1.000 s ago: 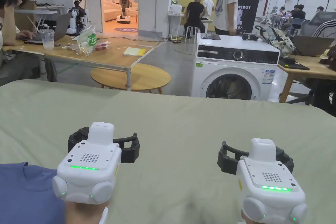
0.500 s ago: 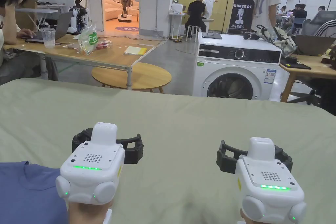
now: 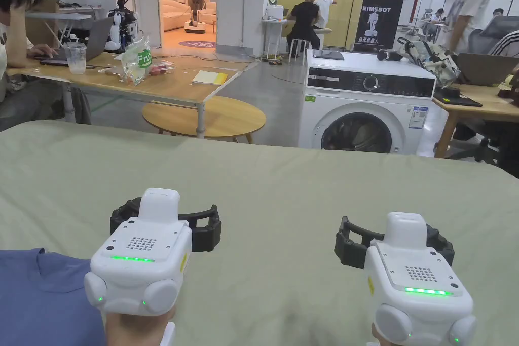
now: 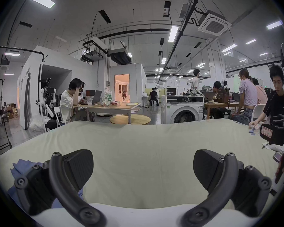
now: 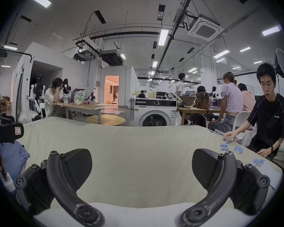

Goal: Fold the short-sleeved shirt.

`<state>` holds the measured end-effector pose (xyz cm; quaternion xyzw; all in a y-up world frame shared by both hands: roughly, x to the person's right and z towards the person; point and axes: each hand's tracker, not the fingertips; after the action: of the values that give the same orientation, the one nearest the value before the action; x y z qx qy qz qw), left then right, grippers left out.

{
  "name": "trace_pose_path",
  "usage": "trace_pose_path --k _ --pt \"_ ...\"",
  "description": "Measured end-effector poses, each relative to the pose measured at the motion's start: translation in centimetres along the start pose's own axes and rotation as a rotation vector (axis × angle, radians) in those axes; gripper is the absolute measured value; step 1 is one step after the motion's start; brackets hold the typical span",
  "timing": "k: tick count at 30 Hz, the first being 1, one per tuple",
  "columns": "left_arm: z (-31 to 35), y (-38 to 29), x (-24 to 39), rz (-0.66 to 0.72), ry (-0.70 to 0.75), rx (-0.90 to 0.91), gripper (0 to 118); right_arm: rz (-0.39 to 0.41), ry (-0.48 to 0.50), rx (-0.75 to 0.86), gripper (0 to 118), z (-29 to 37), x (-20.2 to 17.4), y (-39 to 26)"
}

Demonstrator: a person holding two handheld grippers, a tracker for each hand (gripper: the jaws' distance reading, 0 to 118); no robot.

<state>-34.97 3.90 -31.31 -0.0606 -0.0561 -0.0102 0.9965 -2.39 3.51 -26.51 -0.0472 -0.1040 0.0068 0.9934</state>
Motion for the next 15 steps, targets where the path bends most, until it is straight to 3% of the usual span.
trace_pose_path --k 11,15 --pt "0.37 0.49 -0.25 0.024 0.005 0.013 118 0.032 0.004 0.015 118 0.4 -0.67 0.52" --pt "0.67 0.51 -0.27 0.019 0.03 0.036 118 0.006 -0.003 0.008 118 0.4 -0.73 0.5"
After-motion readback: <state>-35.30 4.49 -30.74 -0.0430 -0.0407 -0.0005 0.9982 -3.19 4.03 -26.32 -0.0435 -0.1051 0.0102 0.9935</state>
